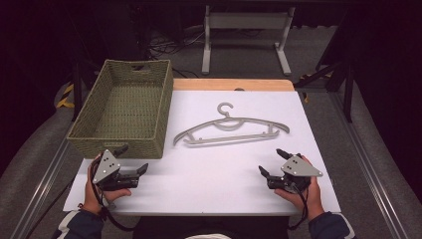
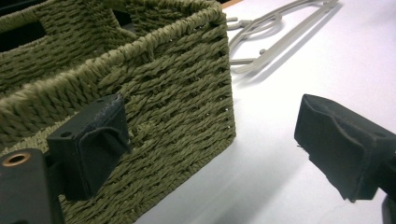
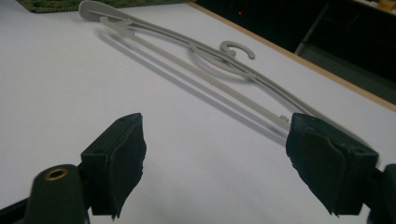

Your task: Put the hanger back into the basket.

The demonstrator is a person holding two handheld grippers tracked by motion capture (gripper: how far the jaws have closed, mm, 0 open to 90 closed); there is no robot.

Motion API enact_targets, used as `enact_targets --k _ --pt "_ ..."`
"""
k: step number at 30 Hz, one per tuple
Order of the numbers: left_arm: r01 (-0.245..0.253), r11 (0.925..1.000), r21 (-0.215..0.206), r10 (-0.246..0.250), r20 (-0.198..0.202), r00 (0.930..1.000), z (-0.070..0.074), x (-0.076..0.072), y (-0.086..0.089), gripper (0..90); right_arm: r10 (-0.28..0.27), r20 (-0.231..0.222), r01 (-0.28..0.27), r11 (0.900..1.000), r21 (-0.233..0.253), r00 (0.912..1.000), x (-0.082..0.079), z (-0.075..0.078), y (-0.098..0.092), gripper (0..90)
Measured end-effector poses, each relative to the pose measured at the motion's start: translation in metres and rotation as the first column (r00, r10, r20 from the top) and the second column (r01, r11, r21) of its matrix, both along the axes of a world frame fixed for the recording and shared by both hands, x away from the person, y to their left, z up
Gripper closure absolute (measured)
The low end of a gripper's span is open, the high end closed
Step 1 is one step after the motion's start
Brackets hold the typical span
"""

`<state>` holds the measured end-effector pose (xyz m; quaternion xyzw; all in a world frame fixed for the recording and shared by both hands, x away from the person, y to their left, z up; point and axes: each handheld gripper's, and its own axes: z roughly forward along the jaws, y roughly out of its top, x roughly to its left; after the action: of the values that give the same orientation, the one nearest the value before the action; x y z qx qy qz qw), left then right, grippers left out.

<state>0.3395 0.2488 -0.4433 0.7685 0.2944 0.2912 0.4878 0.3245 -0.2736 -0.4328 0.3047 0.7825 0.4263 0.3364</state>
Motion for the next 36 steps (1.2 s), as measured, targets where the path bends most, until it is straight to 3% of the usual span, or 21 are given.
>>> enact_targets --k 8,15,20,23,26,27,28,29,31,32,33,34,36 --pt "-0.001 1.0 -0.008 0.001 -0.021 0.9998 -0.002 -0.003 0.002 11.0 -0.005 -0.062 0.006 1.0 0.011 0.9981 0.01 0.001 -0.002 22.2" --pt "-0.002 1.0 0.002 0.002 -0.05 0.9988 -0.004 -0.006 0.003 10.8 -0.031 -0.093 0.033 0.999 0.019 0.9952 0.034 0.013 -0.008 27.3" --pt "-0.011 0.9998 0.014 0.012 -0.054 0.9985 -0.005 -0.005 0.002 10.7 -0.054 -0.118 0.052 0.998 -0.02 0.9916 0.056 0.024 -0.011 28.1" --pt "-0.005 0.9999 0.011 0.005 -0.062 0.9981 -0.006 -0.004 0.0 10.8 -0.077 -0.148 0.073 0.997 -0.028 0.986 0.08 0.032 -0.013 29.1" --pt "0.013 0.9998 0.017 -0.012 -0.063 0.998 -0.008 -0.005 -0.003 10.1 -0.095 -0.191 0.088 0.995 -0.046 0.977 0.115 0.034 -0.016 29.1" --pt "0.021 0.9996 0.017 -0.02 -0.067 0.9976 -0.008 -0.006 -0.005 10.1 -0.107 -0.22 0.098 0.994 -0.051 0.9696 0.126 0.032 -0.016 28.9" --pt "0.021 0.9996 0.017 -0.02 -0.067 0.9976 -0.008 -0.006 -0.005 10.0 -0.107 -0.22 0.098 0.994 -0.051 0.9696 0.126 0.032 -0.016 28.9" --pt "0.03 0.9993 0.022 -0.028 -0.066 0.9974 -0.008 -0.007 -0.006 10.0 -0.118 -0.248 0.103 0.992 -0.073 0.9614 0.138 0.029 -0.015 28.7" --pt "0.04 0.9987 0.031 -0.038 -0.056 0.9977 -0.008 -0.008 -0.008 9.9 -0.131 -0.264 0.1 0.987 -0.126 0.9555 0.154 0.027 -0.013 28.6" --pt "0.044 0.9986 0.029 -0.042 -0.061 0.9973 -0.008 -0.009 -0.008 9.9 -0.134 -0.287 0.097 0.986 -0.137 0.9486 0.162 0.026 -0.012 28.4" --pt "0.046 0.9985 0.031 -0.044 -0.06 0.9972 -0.008 -0.009 -0.008 9.9 -0.138 -0.28 0.096 0.983 -0.158 0.9499 0.169 0.025 -0.012 29.0" --pt "0.048 0.9984 0.029 -0.046 -0.059 0.9972 -0.008 -0.008 -0.008 9.9 -0.135 -0.316 0.09 0.984 -0.154 0.939 0.177 0.025 -0.012 27.0" --pt "0.049 0.9986 0.02 -0.048 -0.066 0.9967 -0.009 -0.007 -0.007 9.8 -0.138 -0.335 0.094 0.985 -0.145 0.9322 0.186 0.024 -0.011 27.5"
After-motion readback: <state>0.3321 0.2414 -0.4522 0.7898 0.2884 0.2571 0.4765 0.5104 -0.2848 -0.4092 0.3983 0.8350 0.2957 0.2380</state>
